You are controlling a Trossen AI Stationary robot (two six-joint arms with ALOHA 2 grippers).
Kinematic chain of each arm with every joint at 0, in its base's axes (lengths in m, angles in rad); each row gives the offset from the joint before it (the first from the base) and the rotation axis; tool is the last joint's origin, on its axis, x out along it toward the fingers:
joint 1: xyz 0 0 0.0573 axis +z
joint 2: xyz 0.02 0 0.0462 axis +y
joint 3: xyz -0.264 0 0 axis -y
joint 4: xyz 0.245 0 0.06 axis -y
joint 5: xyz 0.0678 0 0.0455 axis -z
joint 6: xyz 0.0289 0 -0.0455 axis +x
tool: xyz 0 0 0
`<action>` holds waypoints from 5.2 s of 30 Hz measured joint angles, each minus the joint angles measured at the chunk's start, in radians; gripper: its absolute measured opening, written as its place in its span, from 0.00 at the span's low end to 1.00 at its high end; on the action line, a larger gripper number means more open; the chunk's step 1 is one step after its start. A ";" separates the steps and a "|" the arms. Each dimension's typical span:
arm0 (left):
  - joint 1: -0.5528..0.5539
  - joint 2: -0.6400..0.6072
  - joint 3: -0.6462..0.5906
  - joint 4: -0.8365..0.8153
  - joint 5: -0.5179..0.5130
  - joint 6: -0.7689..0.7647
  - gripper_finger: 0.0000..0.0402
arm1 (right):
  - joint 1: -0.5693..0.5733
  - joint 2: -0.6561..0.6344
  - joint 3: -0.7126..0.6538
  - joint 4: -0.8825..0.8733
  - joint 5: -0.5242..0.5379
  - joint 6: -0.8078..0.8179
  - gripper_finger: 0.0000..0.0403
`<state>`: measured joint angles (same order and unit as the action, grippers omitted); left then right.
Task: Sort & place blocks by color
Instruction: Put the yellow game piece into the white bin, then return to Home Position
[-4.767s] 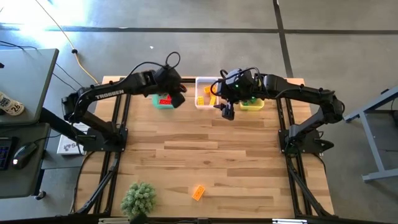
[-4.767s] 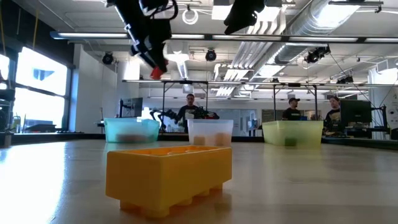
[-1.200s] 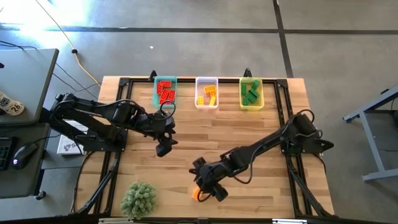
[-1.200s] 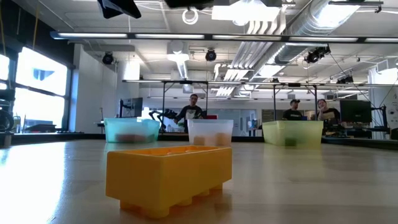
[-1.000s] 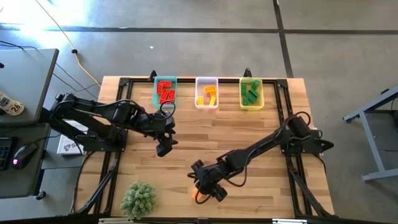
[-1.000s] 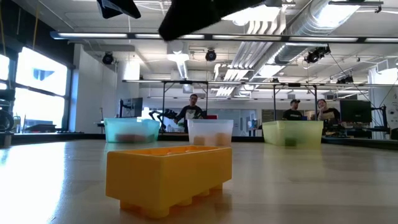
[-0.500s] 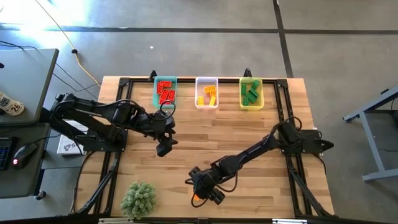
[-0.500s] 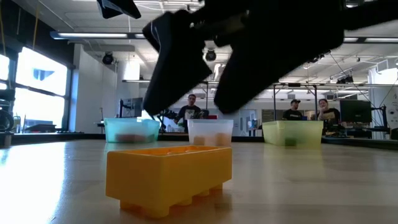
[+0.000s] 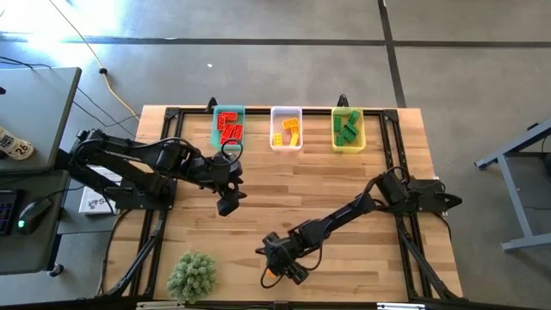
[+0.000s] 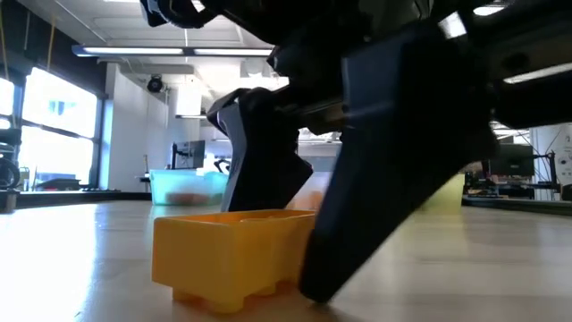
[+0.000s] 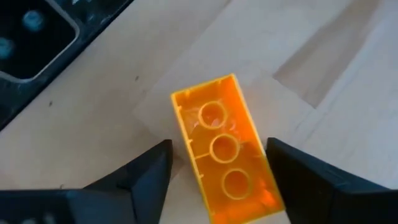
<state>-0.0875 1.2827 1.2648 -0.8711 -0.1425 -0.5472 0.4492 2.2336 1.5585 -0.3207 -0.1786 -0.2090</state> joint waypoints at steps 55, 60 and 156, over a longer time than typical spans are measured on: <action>0.207 -0.174 0.000 0.007 -0.005 0.250 0.56 | -0.565 -0.319 -0.002 -0.376 0.493 0.250 0.28; 0.268 -0.176 0.000 0.007 -0.011 0.285 0.56 | -0.732 -0.324 -0.002 -0.371 0.441 0.249 0.28; 0.302 -1.235 -1.254 0.896 0.220 0.199 0.56 | -0.492 -0.422 0.398 -0.600 0.442 0.383 0.67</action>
<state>0.2142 0.0480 0.0113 0.0248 0.0780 -0.3485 -0.0429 1.8120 1.9561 -0.9204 0.2638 0.1743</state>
